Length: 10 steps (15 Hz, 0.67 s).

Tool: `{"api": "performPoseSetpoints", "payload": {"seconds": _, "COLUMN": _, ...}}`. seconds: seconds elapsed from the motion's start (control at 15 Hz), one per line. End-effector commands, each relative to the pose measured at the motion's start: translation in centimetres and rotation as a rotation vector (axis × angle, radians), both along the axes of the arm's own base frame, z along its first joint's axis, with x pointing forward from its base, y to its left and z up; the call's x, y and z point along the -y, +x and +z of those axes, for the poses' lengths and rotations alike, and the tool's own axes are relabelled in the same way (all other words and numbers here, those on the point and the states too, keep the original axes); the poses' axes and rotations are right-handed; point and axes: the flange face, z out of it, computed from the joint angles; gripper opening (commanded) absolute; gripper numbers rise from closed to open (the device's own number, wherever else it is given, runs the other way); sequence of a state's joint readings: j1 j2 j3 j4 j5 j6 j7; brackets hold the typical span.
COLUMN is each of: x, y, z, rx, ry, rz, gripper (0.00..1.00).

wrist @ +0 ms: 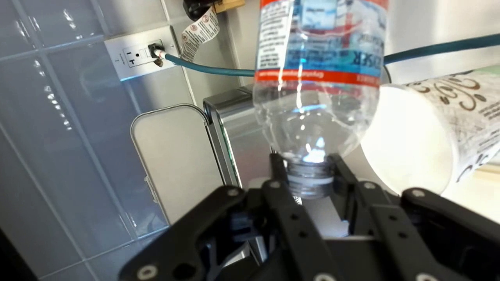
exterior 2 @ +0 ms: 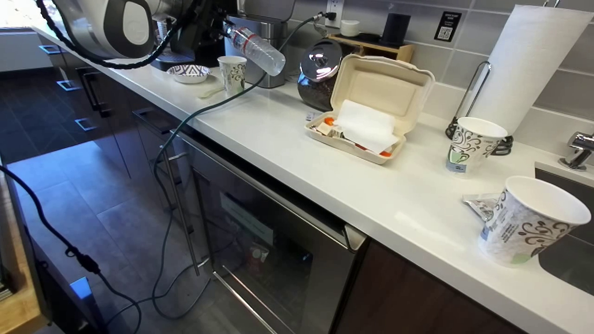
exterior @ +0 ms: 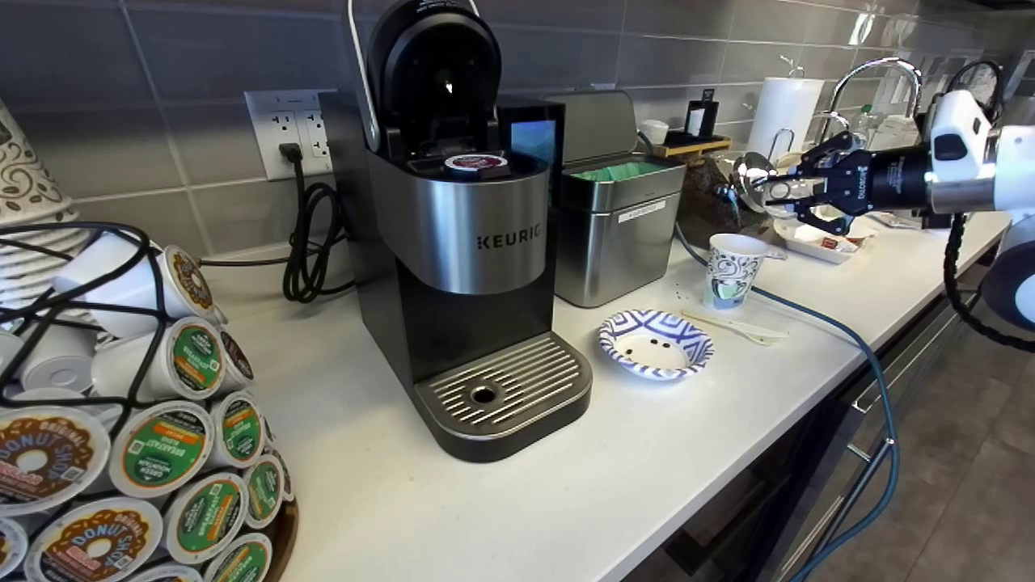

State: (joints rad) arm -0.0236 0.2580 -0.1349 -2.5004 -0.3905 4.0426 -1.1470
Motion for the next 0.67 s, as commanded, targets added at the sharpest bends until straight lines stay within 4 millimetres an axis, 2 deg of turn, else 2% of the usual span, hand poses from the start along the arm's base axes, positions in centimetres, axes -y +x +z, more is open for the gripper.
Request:
{"api": "performPoseSetpoints", "payload": {"seconds": 0.0, "x": -0.1, "y": -0.52, "z": 1.06, "rx": -0.008, "ry": -0.103, "rz": 0.036, "gripper": 0.08}}
{"api": "performPoseSetpoints", "payload": {"seconds": 0.6, "x": -0.36, "y": -0.39, "z": 1.21, "rx": -0.002, "ry": -0.169, "rz": 0.078, "gripper": 0.08}}
